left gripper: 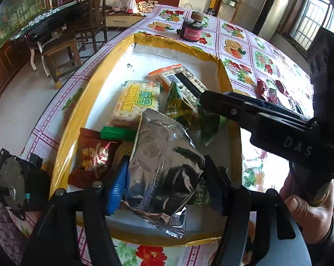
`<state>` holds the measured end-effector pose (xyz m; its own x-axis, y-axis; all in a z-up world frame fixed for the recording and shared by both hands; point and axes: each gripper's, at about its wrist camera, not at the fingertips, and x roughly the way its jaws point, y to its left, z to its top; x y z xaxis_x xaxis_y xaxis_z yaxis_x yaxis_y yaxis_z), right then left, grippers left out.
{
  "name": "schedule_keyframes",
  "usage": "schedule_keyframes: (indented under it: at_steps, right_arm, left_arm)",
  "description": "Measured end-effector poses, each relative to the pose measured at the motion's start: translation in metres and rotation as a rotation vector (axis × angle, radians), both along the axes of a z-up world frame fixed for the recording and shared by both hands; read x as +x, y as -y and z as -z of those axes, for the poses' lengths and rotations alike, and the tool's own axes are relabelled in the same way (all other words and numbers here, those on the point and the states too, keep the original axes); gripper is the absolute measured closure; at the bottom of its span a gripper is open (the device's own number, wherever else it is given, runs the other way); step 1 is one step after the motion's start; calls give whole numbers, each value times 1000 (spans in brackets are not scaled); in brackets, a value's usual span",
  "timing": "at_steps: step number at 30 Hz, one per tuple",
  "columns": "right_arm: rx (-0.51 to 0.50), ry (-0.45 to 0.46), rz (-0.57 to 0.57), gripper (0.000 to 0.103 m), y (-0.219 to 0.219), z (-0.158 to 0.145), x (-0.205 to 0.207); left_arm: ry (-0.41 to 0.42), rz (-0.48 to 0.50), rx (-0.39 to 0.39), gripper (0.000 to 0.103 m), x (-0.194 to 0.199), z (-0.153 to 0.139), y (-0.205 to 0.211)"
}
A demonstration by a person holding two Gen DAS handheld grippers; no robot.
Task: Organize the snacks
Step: 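Open the right tool over the tray while the left tool releases the silver bag inside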
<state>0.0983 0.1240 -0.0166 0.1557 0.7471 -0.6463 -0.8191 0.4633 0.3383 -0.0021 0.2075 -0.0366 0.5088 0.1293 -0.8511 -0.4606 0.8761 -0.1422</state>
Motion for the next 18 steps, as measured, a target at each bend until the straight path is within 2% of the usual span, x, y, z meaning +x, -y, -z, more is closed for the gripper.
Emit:
schedule_keyframes:
  at_steps: [3, 5, 7, 18]
  right_arm:
    - [12, -1, 5, 48, 6, -4, 0]
    - [18, -2, 10, 46, 11, -6, -1]
    - [25, -4, 18, 46, 17, -7, -2]
    - [67, 11, 122, 41, 81, -23, -1]
  left_arm:
    - [4, -5, 21, 32, -1, -4, 3]
    - [12, -5, 29, 23, -2, -8, 5]
    - [15, -9, 48, 19, -3, -11, 7]
    - [32, 14, 82, 15, -8, -24, 27]
